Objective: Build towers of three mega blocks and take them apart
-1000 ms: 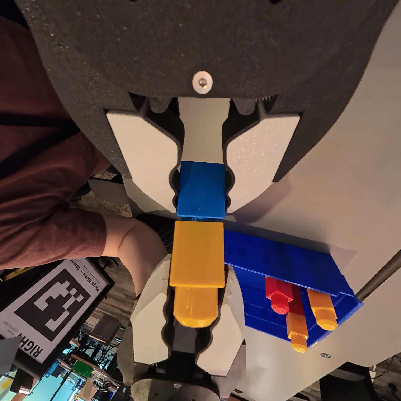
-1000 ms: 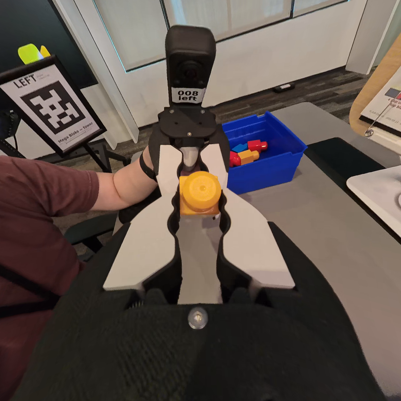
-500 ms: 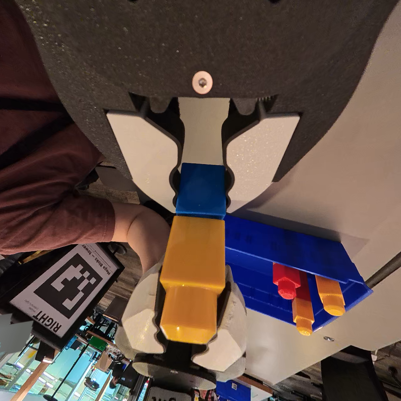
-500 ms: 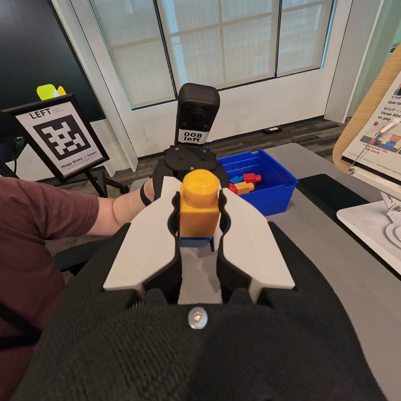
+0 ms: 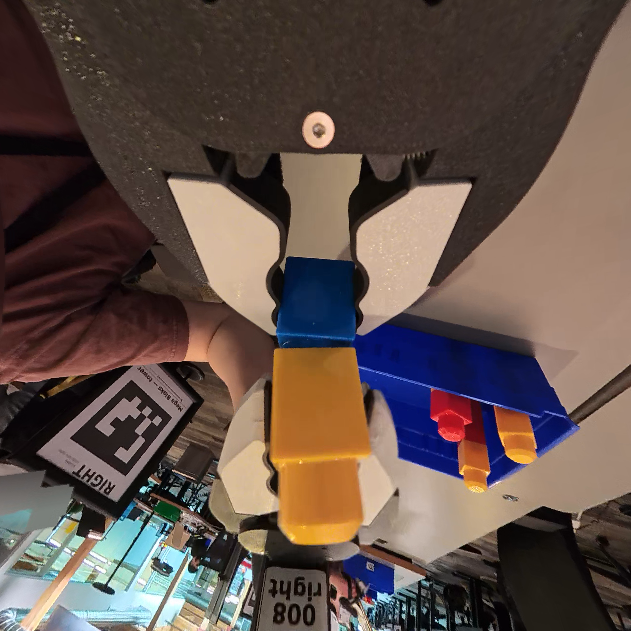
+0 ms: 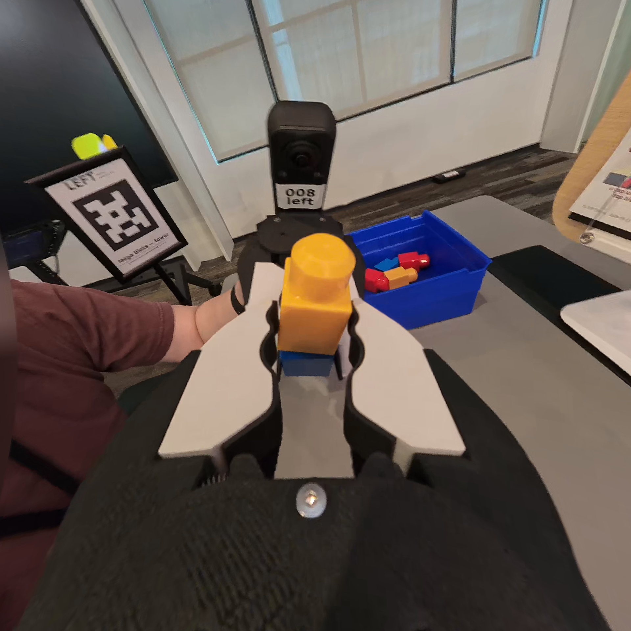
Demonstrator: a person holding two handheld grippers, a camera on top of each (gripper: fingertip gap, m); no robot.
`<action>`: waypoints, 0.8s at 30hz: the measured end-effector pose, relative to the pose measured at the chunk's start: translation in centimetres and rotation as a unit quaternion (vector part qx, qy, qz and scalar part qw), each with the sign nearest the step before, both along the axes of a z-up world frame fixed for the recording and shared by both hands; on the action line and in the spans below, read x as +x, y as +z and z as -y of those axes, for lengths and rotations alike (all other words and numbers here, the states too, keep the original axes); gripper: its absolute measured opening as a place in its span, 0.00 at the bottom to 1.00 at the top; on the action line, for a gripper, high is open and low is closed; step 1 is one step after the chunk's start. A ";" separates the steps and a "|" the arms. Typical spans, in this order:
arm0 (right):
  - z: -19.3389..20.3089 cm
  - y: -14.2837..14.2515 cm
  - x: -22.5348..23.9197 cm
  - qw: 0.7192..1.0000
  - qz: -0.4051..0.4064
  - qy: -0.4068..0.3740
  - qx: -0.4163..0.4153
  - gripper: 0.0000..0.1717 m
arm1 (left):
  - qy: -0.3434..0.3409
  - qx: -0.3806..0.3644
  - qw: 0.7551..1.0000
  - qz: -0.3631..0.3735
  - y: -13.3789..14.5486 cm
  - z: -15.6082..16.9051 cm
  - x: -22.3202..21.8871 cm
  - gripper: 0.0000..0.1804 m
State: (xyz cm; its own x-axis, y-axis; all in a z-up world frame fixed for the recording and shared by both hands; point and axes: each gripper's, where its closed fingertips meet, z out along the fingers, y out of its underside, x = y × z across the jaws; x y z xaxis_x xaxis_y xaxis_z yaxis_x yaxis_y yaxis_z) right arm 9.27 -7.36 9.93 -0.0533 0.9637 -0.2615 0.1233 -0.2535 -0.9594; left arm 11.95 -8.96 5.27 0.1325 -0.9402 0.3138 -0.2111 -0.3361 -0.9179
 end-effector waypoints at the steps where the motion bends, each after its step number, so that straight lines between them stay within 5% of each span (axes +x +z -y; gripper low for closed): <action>1: 0.1 0.2 -0.1 1.000 -0.010 0.002 -0.004 0.22 | 0.000 0.000 1.000 0.002 0.1 0.0 0.0 0.20; 14: 0.6 1.6 -0.4 0.998 -0.059 -0.007 0.024 0.21 | 0.014 0.006 0.998 0.066 2.3 0.2 -0.1 0.20; 24: 1.3 -1.0 -0.3 0.998 0.041 0.020 0.050 0.21 | 0.026 0.060 0.997 -0.046 0.3 0.2 -0.7 0.20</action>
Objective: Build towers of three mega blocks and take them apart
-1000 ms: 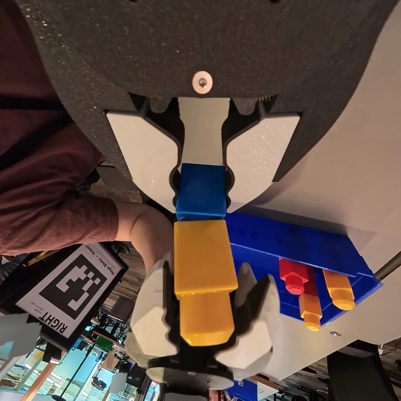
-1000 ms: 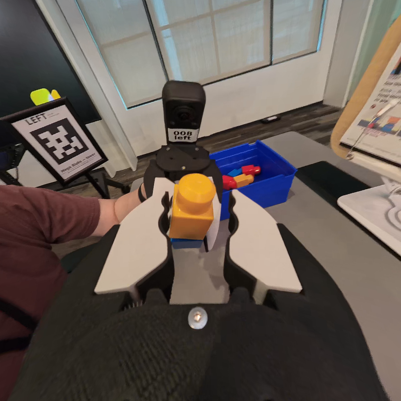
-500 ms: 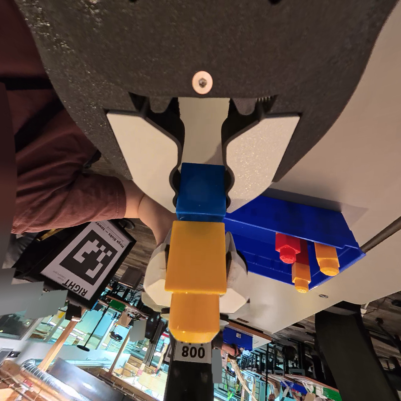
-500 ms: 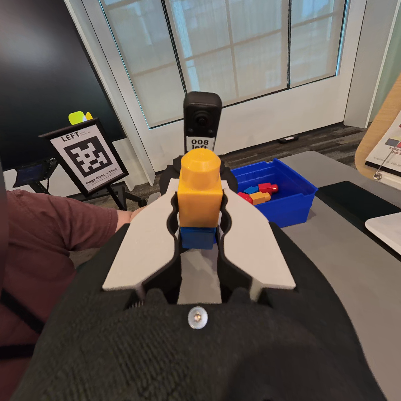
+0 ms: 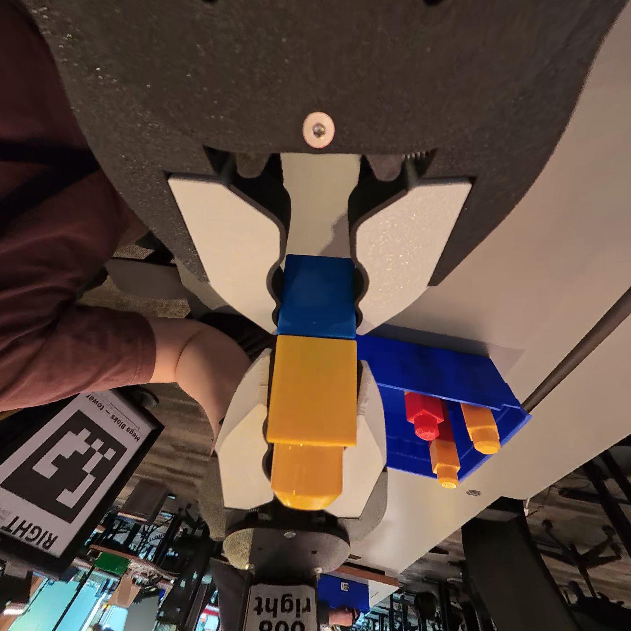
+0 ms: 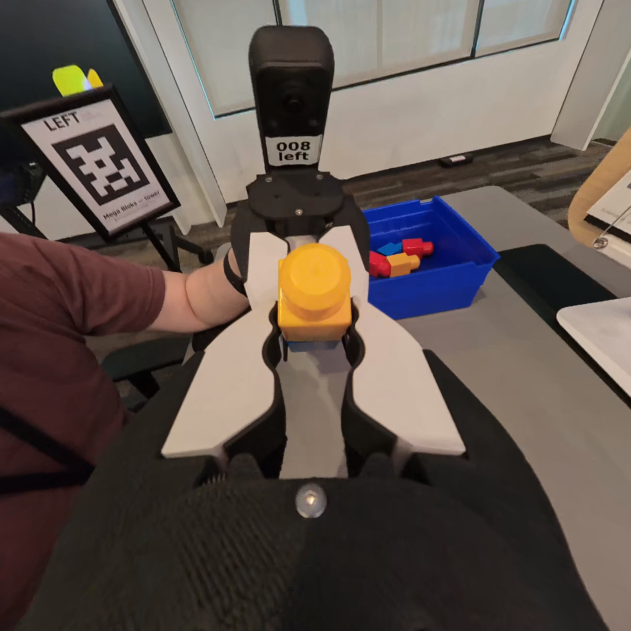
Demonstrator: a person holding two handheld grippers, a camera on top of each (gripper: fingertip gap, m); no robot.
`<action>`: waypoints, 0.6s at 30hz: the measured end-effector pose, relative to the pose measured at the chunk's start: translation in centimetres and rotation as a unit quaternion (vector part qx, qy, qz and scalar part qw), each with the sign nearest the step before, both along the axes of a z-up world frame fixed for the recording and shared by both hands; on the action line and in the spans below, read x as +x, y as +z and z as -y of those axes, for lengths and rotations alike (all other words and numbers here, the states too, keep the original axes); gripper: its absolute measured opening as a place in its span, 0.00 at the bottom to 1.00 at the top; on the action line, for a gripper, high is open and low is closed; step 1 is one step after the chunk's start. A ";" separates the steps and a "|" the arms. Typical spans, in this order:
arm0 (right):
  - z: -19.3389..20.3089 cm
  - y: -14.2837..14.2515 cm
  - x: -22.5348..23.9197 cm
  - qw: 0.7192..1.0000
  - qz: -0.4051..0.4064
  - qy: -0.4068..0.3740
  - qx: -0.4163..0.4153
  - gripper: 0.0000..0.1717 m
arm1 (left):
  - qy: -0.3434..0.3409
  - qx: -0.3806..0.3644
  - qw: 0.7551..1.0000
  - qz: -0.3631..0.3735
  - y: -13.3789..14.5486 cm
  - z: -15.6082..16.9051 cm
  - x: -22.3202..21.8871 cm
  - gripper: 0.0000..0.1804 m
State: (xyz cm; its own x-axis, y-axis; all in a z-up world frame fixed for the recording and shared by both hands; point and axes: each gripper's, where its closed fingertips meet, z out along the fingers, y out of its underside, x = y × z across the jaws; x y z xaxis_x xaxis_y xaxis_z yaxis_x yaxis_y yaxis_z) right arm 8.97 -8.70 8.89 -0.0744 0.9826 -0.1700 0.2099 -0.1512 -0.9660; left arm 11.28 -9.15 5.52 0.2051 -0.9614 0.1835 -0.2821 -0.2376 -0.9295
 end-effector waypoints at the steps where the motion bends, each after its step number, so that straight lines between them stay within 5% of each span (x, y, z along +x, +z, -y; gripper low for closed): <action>1: 0.1 0.0 0.0 1.000 -0.002 0.004 -0.003 0.21 | -0.003 -0.006 1.000 0.005 0.1 0.1 0.0 0.20; 6: 0.5 1.8 -0.5 0.997 -0.072 0.025 -0.032 0.22 | -0.039 -0.046 0.997 0.051 1.1 0.9 0.4 0.20; 18: 0.8 1.1 -0.3 0.997 -0.048 0.037 -0.051 0.22 | -0.048 -0.083 0.994 0.052 0.7 1.3 0.9 0.20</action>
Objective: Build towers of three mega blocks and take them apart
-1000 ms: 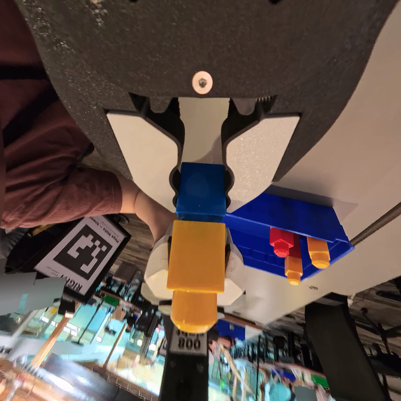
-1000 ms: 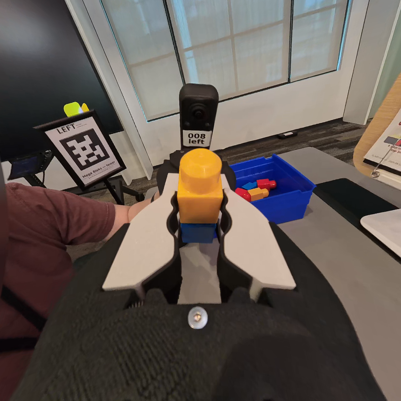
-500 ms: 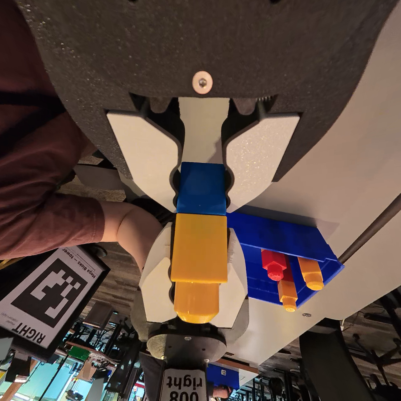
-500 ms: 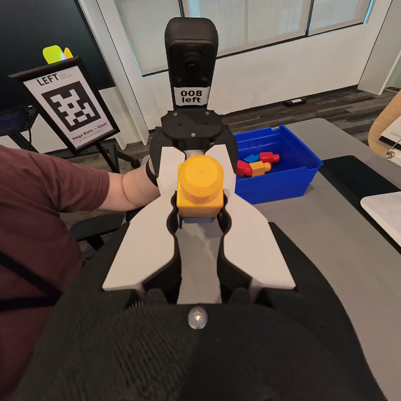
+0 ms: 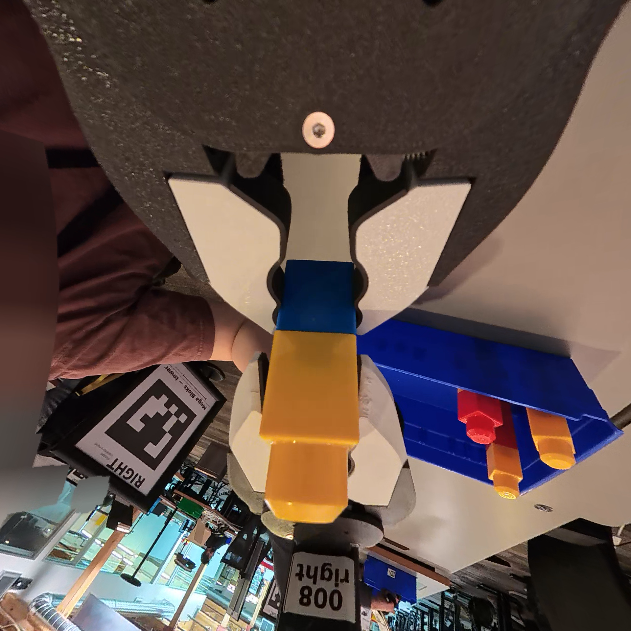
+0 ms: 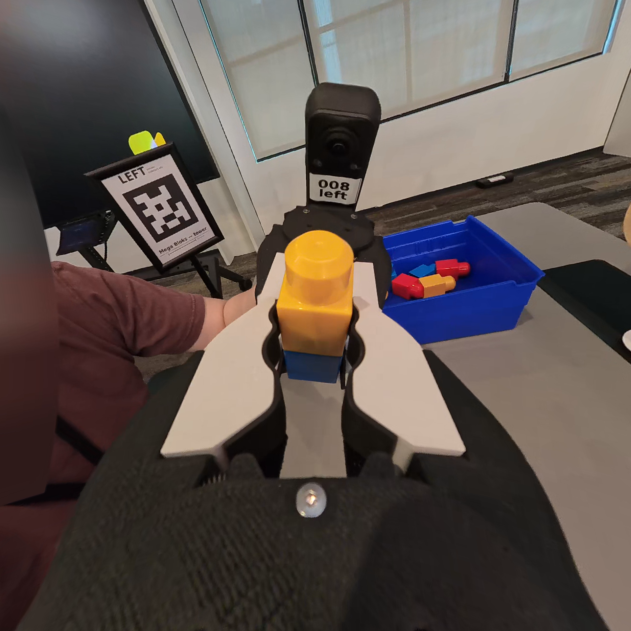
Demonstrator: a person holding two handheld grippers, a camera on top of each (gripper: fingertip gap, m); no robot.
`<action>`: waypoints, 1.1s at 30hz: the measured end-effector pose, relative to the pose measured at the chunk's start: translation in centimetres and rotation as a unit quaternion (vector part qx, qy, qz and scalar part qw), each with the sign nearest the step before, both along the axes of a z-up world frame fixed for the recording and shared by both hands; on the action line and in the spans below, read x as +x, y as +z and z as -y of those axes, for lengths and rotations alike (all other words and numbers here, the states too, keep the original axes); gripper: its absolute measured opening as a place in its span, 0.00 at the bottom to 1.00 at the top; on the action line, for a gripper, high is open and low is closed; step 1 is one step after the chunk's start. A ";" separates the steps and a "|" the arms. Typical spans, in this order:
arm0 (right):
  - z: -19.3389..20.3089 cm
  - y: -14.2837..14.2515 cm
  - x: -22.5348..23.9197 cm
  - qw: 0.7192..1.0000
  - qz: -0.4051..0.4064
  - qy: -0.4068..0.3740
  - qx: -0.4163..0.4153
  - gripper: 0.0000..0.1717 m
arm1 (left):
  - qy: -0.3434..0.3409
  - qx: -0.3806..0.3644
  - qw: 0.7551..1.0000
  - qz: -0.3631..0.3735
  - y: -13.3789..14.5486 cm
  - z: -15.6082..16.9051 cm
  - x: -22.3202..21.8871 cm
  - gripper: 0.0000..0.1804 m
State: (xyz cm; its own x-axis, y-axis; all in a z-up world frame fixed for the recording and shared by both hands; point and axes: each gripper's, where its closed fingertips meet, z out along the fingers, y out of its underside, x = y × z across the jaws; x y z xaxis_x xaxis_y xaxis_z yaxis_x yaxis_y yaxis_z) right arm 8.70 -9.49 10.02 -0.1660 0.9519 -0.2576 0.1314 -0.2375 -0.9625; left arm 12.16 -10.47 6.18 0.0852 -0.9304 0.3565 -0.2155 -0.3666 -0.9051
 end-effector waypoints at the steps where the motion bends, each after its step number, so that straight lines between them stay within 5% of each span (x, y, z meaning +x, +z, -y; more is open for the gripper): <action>1: 0.1 0.0 0.0 1.000 -0.001 0.002 -0.001 0.22 | -0.002 -0.001 1.000 -0.001 0.0 0.1 0.0 0.20; 19: -0.1 0.6 -0.7 0.999 -0.039 -0.005 0.018 0.22 | 0.004 0.014 1.000 -0.002 0.3 -0.2 -0.5 0.20; 20: 0.0 1.1 -0.6 0.998 -0.055 -0.005 0.028 0.22 | 0.001 0.017 1.000 0.002 0.7 -0.1 -0.7 0.20; 22: -0.6 2.6 -0.1 0.993 -0.107 -0.030 0.040 0.42 | 0.021 0.034 0.999 0.001 1.6 -0.5 -2.0 0.20; 24: -2.2 2.5 0.5 0.989 -0.125 -0.064 0.043 0.39 | 0.066 0.067 0.996 0.008 3.2 -1.4 -4.3 0.20; 27: -5.5 -3.8 -0.6 0.990 0.016 -0.122 0.071 0.34 | 0.136 0.121 0.983 0.017 5.8 -2.2 -8.4 0.20; 30: -7.6 -11.8 -1.5 0.966 0.178 -0.152 0.108 0.47 | 0.164 0.153 0.974 0.041 8.1 -1.7 -11.2 0.20; 33: -7.5 -16.3 -2.1 0.952 0.249 -0.146 0.103 0.40 | 0.177 0.166 0.968 0.057 9.2 -1.3 -12.7 0.20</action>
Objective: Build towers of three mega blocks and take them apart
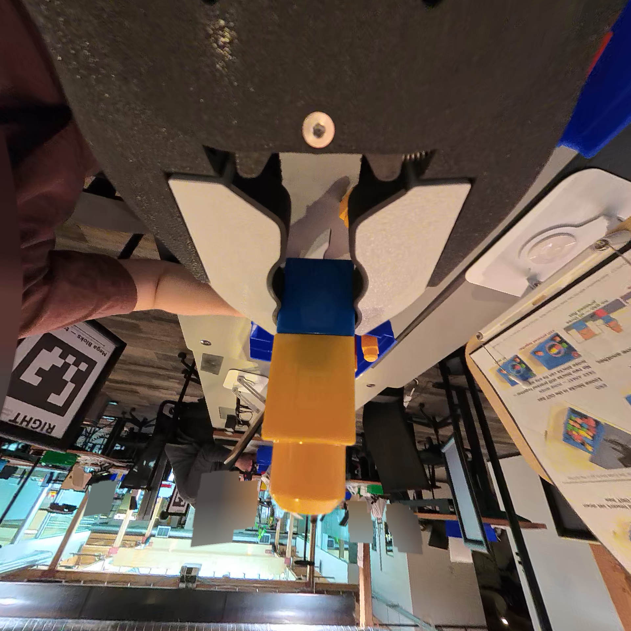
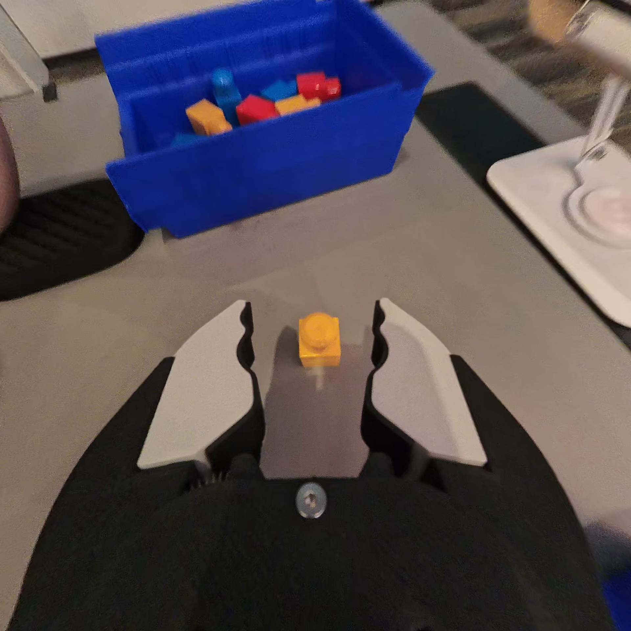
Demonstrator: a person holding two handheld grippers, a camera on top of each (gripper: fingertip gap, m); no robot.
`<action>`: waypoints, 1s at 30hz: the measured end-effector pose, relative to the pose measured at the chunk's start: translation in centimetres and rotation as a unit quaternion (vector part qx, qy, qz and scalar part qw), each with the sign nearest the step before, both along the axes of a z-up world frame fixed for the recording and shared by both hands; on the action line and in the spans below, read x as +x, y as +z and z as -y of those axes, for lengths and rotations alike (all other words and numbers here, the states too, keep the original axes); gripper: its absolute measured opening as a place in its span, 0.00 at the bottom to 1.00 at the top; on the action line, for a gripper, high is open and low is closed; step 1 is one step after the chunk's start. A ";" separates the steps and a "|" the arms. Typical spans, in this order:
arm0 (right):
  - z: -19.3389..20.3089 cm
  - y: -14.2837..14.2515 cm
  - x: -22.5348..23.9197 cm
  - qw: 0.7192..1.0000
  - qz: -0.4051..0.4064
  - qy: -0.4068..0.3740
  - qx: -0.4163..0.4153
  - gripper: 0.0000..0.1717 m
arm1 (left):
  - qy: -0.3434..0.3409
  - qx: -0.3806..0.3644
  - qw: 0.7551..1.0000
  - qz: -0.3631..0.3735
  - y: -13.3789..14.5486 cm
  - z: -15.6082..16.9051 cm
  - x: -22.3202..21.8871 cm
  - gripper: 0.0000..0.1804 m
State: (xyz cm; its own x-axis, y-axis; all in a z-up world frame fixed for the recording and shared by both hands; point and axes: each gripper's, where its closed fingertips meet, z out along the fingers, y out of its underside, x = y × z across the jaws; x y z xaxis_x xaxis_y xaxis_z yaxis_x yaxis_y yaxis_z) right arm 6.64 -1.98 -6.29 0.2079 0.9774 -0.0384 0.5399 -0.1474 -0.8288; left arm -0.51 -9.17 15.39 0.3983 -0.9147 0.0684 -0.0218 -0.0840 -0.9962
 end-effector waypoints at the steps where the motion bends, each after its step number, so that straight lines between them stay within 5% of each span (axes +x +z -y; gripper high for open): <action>1: 0.2 -1.3 -0.1 1.000 0.020 0.001 -0.010 0.39 | 0.003 0.004 1.000 0.006 0.3 0.1 -0.3 0.20; 6: -0.1 -7.3 -0.5 0.994 0.106 -0.010 -0.023 0.35 | -0.007 0.010 0.999 0.042 1.7 0.7 -1.4 0.20; 10: -0.5 -7.2 -0.9 0.996 0.083 -0.018 -0.012 0.21 | -0.005 0.023 0.999 0.042 2.2 1.2 -2.2 0.20; 13: -0.6 -2.7 -1.0 1.000 0.000 -0.024 -0.012 0.21 | 0.004 0.023 0.998 0.051 2.2 1.1 -2.5 0.20; 16: -0.1 5.2 0.4 0.990 -0.135 -0.014 -0.041 0.21 | 0.013 0.002 0.999 0.038 0.6 -0.2 -1.2 0.20; 21: 3.6 18.6 6.3 0.925 -0.356 0.066 -0.113 0.21 | -0.042 -0.084 0.993 -0.067 -6.1 -1.7 5.2 0.20; 24: 4.5 20.2 8.0 0.929 -0.353 0.075 -0.081 0.21 | -0.078 -0.125 0.982 -0.116 -9.6 -1.5 8.8 0.20; 30: 5.1 18.3 7.5 0.950 -0.283 0.100 -0.084 0.21 | -0.113 -0.134 0.965 -0.195 -13.0 0.0 11.5 0.20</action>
State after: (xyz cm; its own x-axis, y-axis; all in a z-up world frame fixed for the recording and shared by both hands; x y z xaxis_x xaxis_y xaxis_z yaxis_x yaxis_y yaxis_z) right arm 14.09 -7.04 12.00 -0.0812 0.9655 -0.2475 0.0463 -0.2444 -0.9686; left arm 10.95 -9.21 2.39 0.2336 -0.9514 0.2008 -0.4387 -0.2874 -0.8514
